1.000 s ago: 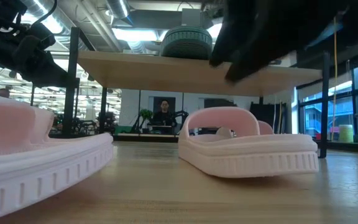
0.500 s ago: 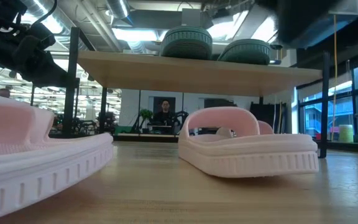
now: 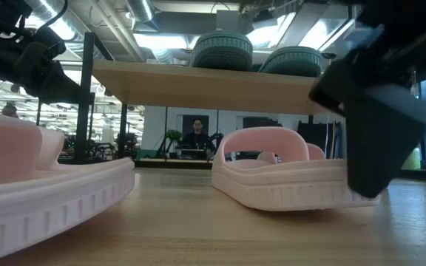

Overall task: Pick and place slides into the shelf
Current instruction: Put the pink slide under the shelf, then adjust the shelf

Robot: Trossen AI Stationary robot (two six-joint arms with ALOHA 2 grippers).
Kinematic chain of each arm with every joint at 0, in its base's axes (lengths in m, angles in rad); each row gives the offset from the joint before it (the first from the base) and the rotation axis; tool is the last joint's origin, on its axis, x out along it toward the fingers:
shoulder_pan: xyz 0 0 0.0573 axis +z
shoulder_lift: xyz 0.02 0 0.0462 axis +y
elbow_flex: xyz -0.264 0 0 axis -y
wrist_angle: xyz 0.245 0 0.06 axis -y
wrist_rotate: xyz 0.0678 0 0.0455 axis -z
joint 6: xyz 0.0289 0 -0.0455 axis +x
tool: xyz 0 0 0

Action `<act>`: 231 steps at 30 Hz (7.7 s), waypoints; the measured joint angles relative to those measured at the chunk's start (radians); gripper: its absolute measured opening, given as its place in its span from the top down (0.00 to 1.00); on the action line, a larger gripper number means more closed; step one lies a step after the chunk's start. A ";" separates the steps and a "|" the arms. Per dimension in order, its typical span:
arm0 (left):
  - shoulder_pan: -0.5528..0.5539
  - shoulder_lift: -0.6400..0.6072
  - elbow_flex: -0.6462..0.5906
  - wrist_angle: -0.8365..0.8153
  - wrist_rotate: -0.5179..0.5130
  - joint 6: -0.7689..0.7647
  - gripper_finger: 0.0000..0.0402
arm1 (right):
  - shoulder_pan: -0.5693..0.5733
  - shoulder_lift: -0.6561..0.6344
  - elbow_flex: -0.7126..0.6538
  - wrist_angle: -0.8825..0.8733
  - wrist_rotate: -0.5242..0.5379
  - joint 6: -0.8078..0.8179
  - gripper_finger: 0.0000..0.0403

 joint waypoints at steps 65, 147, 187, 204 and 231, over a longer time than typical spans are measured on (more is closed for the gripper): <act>0.000 0.000 0.000 0.001 0.000 0.002 0.68 | -0.029 -0.059 0.303 -0.776 0.457 -0.008 0.37; 0.000 0.000 0.000 0.012 -0.012 0.127 0.68 | -0.371 -0.901 -0.274 -0.885 0.442 0.435 0.37; 0.000 0.000 0.000 0.010 -0.007 0.127 0.68 | -0.431 -0.796 -0.260 -0.935 0.503 0.398 0.37; 0.000 0.000 0.002 -0.001 -0.024 0.127 0.68 | -0.427 -0.727 -0.262 -0.793 0.410 0.401 0.37; -0.001 0.000 0.003 -0.003 -0.076 0.071 0.68 | -0.423 -0.742 -0.218 -0.823 0.403 0.446 0.37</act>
